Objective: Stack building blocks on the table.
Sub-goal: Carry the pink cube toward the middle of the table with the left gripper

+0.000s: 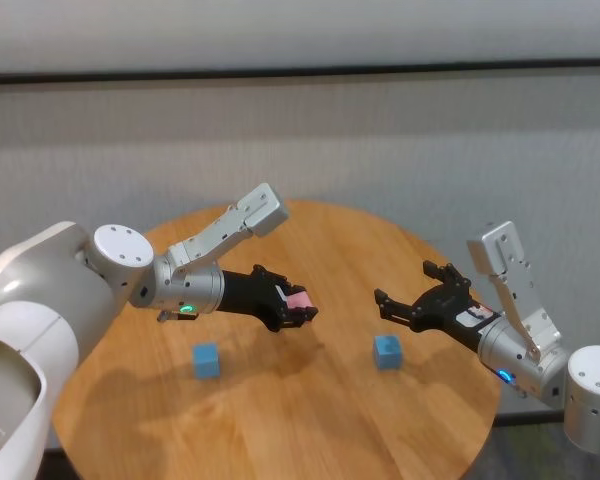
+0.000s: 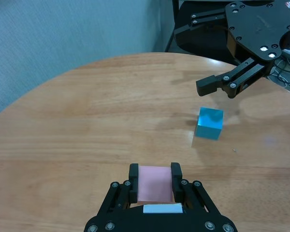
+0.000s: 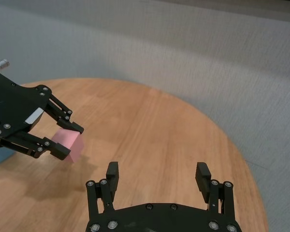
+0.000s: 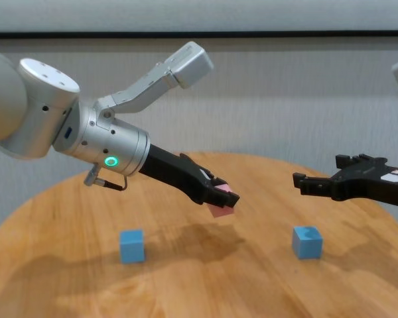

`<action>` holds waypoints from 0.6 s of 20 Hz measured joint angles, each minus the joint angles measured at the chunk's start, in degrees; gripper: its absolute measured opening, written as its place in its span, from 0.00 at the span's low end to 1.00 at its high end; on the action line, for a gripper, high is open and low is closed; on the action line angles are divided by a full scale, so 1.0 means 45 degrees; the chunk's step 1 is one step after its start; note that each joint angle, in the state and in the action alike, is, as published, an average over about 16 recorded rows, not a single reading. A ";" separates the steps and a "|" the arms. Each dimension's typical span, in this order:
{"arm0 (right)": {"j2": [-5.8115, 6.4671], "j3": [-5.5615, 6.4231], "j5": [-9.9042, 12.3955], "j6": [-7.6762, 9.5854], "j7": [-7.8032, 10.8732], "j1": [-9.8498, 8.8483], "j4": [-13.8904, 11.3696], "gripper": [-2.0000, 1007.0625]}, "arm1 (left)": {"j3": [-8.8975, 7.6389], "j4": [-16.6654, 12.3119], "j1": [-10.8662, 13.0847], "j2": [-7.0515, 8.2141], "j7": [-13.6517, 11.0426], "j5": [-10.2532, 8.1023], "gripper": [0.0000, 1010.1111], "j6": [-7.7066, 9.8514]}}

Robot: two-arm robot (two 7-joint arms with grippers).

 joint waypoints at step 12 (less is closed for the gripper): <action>0.0000 0.0000 0.0000 0.0000 0.0000 0.0000 -0.0001 0.99 | 0.0016 -0.0536 0.0185 0.0204 0.0024 -0.0017 0.40 0.0229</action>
